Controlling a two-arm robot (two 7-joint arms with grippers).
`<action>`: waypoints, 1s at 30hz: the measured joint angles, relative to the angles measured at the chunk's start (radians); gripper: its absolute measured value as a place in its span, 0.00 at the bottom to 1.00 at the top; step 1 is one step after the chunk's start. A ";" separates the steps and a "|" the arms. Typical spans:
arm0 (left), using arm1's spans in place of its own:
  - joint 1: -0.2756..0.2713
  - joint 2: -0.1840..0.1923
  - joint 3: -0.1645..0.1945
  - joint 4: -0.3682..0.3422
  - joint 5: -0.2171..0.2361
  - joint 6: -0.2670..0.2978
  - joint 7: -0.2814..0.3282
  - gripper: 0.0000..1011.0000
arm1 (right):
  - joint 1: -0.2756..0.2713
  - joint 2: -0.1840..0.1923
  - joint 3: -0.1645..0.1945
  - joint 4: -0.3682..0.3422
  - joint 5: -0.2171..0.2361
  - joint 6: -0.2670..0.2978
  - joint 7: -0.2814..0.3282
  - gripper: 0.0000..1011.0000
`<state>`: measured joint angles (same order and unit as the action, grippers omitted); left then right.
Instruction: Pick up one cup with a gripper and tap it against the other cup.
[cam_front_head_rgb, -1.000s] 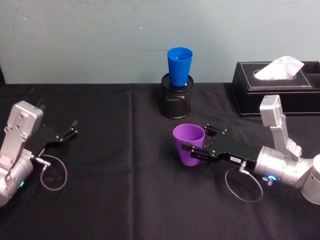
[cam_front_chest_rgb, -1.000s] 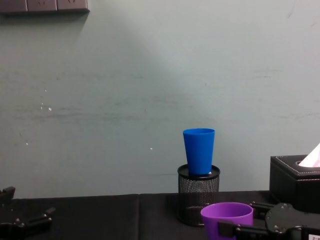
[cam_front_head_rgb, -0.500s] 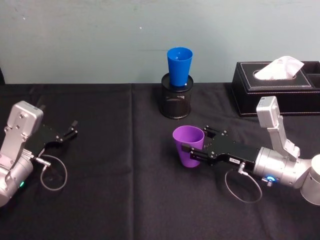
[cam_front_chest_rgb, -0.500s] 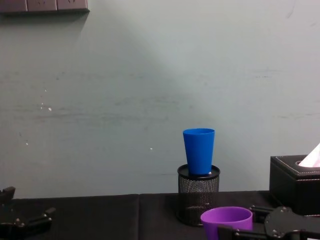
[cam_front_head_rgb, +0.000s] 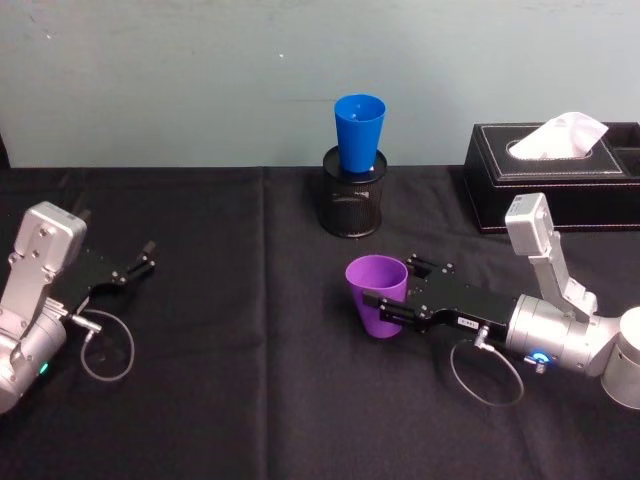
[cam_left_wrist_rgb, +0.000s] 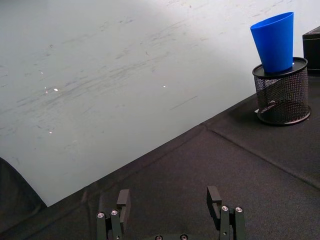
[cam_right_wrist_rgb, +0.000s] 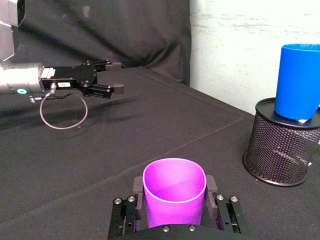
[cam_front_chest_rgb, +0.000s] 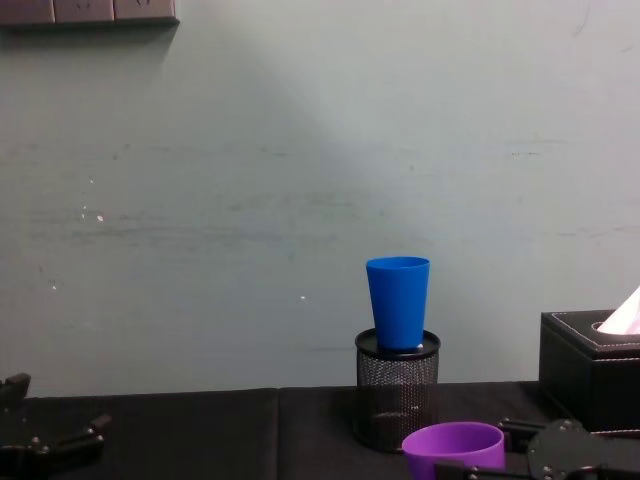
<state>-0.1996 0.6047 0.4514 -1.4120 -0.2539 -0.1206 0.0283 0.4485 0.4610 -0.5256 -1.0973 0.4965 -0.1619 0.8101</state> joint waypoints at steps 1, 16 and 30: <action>0.000 0.000 0.000 0.000 0.000 0.000 0.000 0.99 | 0.000 0.000 0.000 0.000 0.000 0.001 0.000 0.71; 0.000 0.000 0.000 0.000 0.000 0.000 0.000 0.99 | 0.000 0.000 0.001 0.000 0.000 0.000 -0.001 0.90; 0.000 0.000 0.000 0.000 0.000 0.000 0.000 0.99 | -0.001 0.000 0.001 -0.001 0.000 0.000 0.000 0.99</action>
<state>-0.1995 0.6047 0.4513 -1.4120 -0.2539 -0.1206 0.0283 0.4476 0.4608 -0.5248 -1.0981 0.4970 -0.1622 0.8096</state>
